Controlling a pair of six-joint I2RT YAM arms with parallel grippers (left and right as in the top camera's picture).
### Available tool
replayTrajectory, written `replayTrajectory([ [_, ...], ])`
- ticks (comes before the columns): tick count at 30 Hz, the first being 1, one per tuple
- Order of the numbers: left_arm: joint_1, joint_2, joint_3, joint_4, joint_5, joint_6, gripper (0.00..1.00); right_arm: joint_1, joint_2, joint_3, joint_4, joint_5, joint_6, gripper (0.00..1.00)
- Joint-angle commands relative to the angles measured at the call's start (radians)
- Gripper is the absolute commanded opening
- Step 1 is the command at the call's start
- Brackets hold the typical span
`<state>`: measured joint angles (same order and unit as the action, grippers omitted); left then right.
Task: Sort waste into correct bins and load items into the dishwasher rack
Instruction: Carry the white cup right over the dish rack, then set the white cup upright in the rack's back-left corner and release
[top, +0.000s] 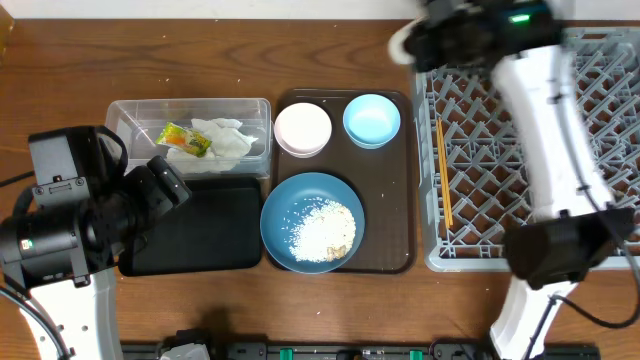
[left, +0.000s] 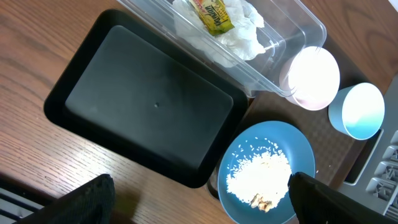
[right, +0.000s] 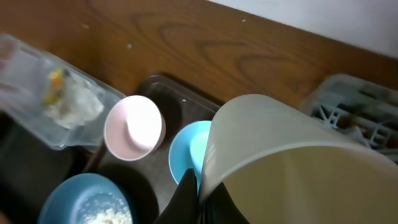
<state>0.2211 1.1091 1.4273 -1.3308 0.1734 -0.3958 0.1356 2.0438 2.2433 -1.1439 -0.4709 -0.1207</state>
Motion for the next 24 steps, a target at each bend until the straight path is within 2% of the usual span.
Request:
replayTrajectory([
  [1, 0.005, 0.002, 0.016, 0.0, -0.009, -0.002, 0.92, -0.099, 0.056, -0.02, -0.013, -0.351, -0.096, 0.01],
  [7, 0.005, 0.002, 0.016, 0.0, -0.009, -0.002, 0.92, -0.216, 0.159, -0.021, -0.035, -0.645, -0.211, 0.01],
  [13, 0.005, 0.002, 0.016, 0.0, -0.009, -0.002, 0.92, -0.247, 0.257, -0.021, -0.035, -0.848, -0.335, 0.01],
  [24, 0.005, 0.002, 0.016, 0.0, -0.009, -0.002, 0.91, -0.249, 0.412, -0.021, -0.034, -0.864, -0.435, 0.01],
])
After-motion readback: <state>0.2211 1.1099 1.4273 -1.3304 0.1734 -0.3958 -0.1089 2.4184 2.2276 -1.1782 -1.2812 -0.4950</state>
